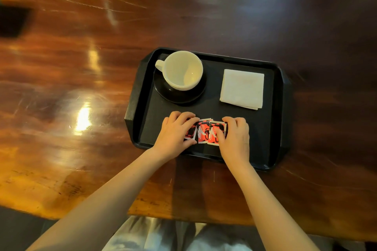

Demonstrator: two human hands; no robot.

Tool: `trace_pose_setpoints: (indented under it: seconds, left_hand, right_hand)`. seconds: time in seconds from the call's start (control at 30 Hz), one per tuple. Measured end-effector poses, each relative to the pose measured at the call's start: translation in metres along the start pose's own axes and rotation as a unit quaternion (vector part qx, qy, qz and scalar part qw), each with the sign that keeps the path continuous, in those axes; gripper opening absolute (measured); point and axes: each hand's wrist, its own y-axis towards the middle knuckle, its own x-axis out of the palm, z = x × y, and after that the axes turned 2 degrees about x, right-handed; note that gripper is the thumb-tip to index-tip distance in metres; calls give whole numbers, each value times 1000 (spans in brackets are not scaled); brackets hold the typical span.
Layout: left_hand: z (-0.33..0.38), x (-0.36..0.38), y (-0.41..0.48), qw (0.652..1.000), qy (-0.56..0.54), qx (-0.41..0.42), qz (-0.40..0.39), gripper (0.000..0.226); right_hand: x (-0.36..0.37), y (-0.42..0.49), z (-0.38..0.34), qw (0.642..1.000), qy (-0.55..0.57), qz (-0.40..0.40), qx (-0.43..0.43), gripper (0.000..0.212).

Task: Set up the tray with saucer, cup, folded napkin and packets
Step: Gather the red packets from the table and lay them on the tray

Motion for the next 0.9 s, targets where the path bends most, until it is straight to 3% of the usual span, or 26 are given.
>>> trace_pose_setpoints:
  seconds: [0.13,0.27,0.6,0.9]
  left_hand:
    - [5,2,-2,1000,30,-2,6,80]
    - [13,5,3,998,53,-18,8,81]
    - [4,-9,6,996,83,27,-25,72]
    - [0,-11,1,997,62,7,-50,83]
  right_hand:
    - [-8,2,7,996,-14,-45,-78,59]
    - [-13,2,17,965,-150,-131,-172,85]
    - [-15,8,23,969,-108,-124,-184,77]
    - [-6,-4,18,971,-110,-107,-185,83]
